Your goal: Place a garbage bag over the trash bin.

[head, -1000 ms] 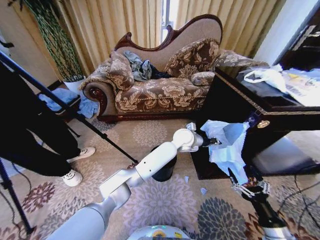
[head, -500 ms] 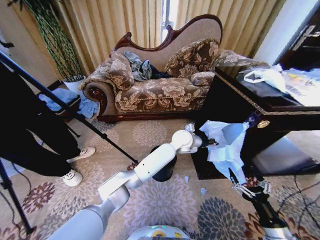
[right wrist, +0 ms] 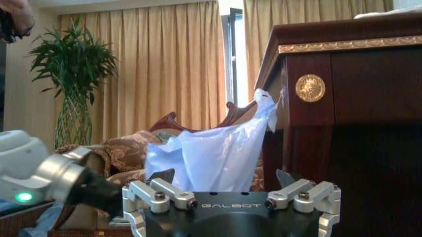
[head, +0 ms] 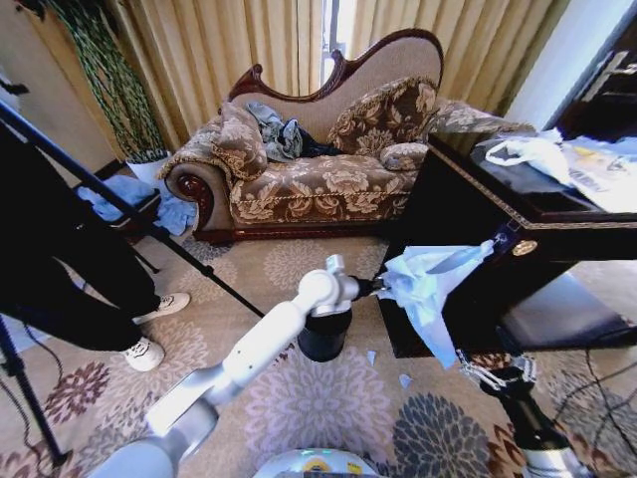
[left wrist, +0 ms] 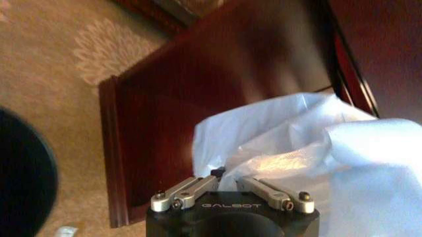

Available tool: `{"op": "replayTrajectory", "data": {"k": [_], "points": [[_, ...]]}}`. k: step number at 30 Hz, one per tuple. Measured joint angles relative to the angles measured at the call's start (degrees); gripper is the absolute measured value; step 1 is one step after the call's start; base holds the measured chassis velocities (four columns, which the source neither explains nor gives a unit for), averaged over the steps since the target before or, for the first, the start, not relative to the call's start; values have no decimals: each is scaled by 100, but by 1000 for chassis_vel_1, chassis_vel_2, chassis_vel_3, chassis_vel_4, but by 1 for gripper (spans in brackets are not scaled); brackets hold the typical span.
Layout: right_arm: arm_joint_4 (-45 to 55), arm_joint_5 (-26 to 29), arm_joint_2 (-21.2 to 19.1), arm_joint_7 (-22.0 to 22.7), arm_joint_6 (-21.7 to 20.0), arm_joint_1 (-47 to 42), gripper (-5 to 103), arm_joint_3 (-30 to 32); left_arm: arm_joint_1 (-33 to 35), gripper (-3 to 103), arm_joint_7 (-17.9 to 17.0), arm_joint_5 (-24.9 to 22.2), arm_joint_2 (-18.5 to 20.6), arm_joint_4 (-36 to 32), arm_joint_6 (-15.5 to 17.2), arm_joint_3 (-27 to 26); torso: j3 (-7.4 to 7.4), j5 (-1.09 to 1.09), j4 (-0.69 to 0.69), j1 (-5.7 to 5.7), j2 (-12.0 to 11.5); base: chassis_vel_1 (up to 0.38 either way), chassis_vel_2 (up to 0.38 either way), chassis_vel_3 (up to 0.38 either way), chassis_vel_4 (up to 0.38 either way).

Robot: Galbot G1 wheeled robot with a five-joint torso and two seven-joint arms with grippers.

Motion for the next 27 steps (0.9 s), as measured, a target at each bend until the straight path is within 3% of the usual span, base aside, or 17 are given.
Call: {"op": "replayTrajectory", "data": {"k": [5,7,8,14,16,21,27], "points": [[60,-62,-48,51,-70,33,100,-37,418,0,-43,-181,540,-687,-9,-421,0,-1,-1,0,0,0,0,0,0],[89,-126,-87,87,-112,59,100,-98,821,0,-18,-275,961,-1079,-6,-820,0,0,1,0,0,0,0,0,0],[89,-126,-87,87,-112,59,100,-98,821,0,-18,-275,961,-1079,-6,-820,0,0,1,0,0,0,0,0,0],[153,-312,-112,144,-149,77,100,-275,1895,0,280,-345,1780,-1716,-9,-1772,0,2,1,0,0,0,0,0,0],[162,-324,-109,146,-149,74,100,-287,2000,0,307,-344,1819,-1763,-11,-1855,0,1,1,0,0,0,0,0,0],[236,-376,-109,147,-136,10,100,-327,2825,0,557,-258,2027,-2115,-29,-2682,0,0,0,0,0,0,0,0,0],[293,-291,-199,130,-106,-32,100,-245,2978,0,683,-294,2208,-2426,-51,-3023,0,2,1,0,0,0,0,0,0]]}}
